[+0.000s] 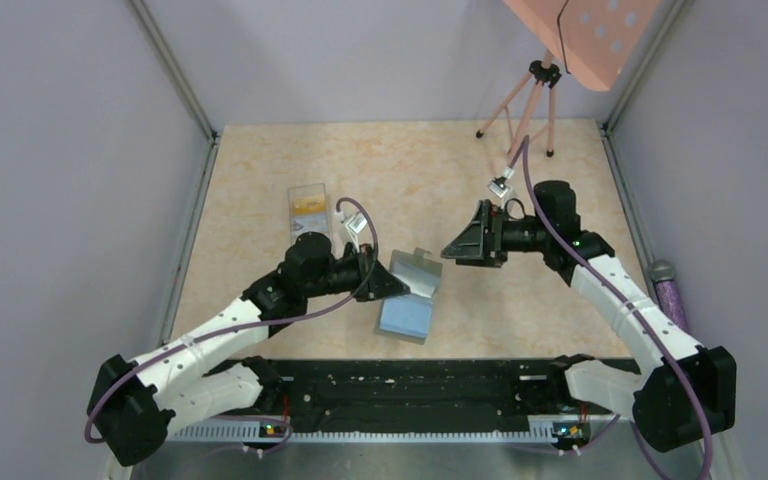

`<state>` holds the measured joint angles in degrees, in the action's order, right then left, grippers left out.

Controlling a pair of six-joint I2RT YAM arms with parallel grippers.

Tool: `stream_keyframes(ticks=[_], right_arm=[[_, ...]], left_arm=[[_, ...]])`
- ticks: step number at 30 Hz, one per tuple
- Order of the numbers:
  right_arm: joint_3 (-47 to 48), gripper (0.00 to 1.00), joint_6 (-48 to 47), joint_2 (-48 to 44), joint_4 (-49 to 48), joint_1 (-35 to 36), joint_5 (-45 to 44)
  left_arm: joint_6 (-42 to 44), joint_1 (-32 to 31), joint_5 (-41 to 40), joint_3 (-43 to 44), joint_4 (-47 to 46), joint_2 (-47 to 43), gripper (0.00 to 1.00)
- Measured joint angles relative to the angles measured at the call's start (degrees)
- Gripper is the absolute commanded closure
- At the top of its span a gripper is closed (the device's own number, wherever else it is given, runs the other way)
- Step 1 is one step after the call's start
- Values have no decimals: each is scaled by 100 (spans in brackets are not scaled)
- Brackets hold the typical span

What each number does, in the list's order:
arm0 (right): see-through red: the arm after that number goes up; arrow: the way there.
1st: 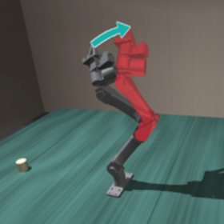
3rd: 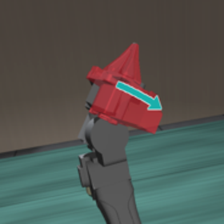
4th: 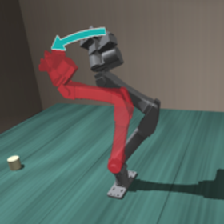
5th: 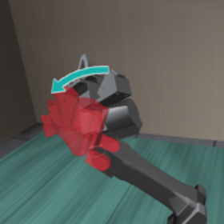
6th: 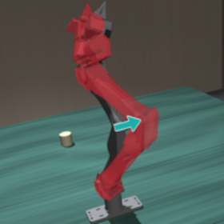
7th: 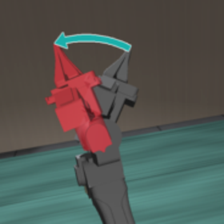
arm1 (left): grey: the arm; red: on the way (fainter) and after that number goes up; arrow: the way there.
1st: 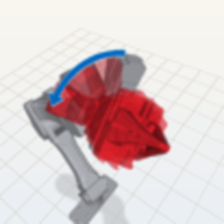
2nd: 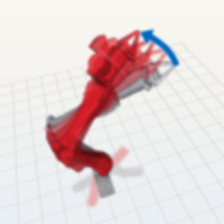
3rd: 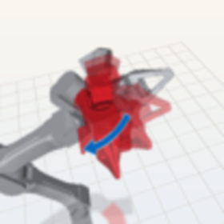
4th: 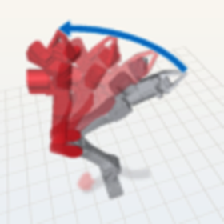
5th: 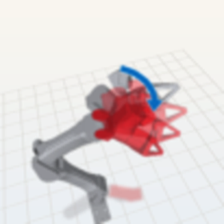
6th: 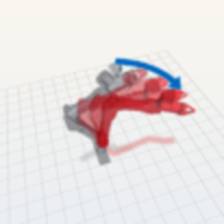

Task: Put the credit cards into the card holder
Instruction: Turn over the card slot in the card holder.

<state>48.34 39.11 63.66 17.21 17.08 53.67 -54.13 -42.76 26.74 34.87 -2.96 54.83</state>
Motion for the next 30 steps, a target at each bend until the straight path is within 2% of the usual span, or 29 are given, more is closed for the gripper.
stream_keyframes(ticks=[5, 10, 16, 21, 24, 28, 30], right_arm=[[13, 5, -393, 0, 348, 118, -61], [160, 4, -1016, 22, 1036, 717, -507], [315, 2, -1523, 181, 1464, 1349, -1038], [321, 3, -1751, 450, 1598, 1541, -1226], [358, 13, -1814, 584, 1646, 1556, -1207], [382, 32, -1794, 601, 1534, 1556, -973], [343, 37, -1679, 599, 1294, 1556, -702]], left_arm=[[299, 4, 339, 533, 802, 426, 100], [382, 4, 811, 748, 1235, 935, 100], [393, 4, 1154, 807, 1368, 1034, 100], [391, 2, 1495, 855, 1237, 1034, 100], [393, 2, 1620, 855, 1207, 1034, 100], [393, 0, 1733, 855, 1193, 1034, 100], [396, -2, 1812, 855, 1150, 1034, 100]])
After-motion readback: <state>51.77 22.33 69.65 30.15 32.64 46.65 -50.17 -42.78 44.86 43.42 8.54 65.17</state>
